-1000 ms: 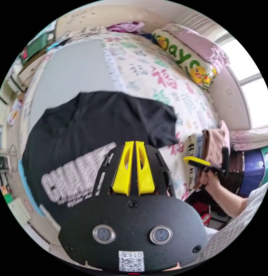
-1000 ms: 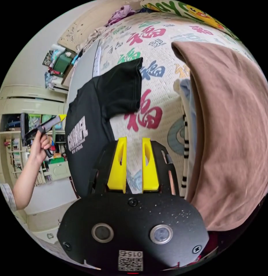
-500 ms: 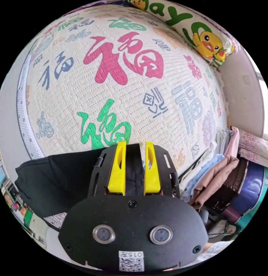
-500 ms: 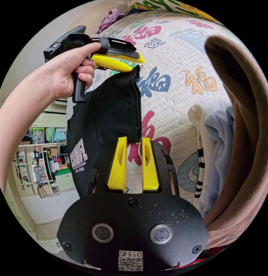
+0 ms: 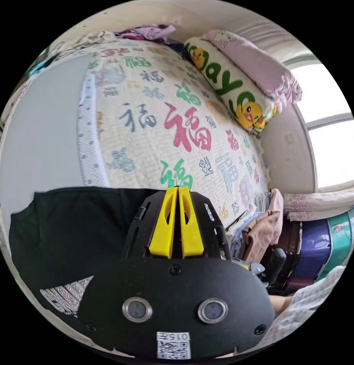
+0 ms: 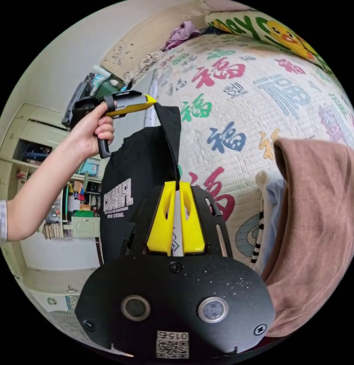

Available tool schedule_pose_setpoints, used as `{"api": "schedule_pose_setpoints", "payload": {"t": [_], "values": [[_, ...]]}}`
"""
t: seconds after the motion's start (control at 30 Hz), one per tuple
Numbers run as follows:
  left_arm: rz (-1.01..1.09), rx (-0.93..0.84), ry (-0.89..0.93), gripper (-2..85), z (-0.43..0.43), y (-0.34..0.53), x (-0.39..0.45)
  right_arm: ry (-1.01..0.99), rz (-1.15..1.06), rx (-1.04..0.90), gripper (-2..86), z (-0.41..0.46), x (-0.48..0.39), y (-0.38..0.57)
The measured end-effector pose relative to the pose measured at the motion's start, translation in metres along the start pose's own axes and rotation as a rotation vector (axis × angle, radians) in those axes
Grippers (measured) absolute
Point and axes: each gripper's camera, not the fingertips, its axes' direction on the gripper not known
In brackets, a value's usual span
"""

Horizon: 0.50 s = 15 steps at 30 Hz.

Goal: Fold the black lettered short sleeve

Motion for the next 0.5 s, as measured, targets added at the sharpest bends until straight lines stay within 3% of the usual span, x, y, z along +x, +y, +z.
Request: {"api": "schedule_pose_setpoints", "payload": {"t": [0.17, 0.4, 0.5], "values": [[-0.213, 0.075, -0.055, -0.7, -0.093, 0.108, -0.105, -0.097, -0.234, -0.102, 0.9, 0.005, -0.055, -0.014], [-0.45, 0.044, -0.175, -0.5, -0.1, 0.217, -0.197, -0.084, -0.363, -0.368, 3.5, 0.056, -0.095, -0.014], [-0.542, 0.004, -0.218, 0.1, -0.099, 0.238, -0.221, -0.039, -0.357, -0.358, 5.2, 0.031, -0.085, -0.026]]}}
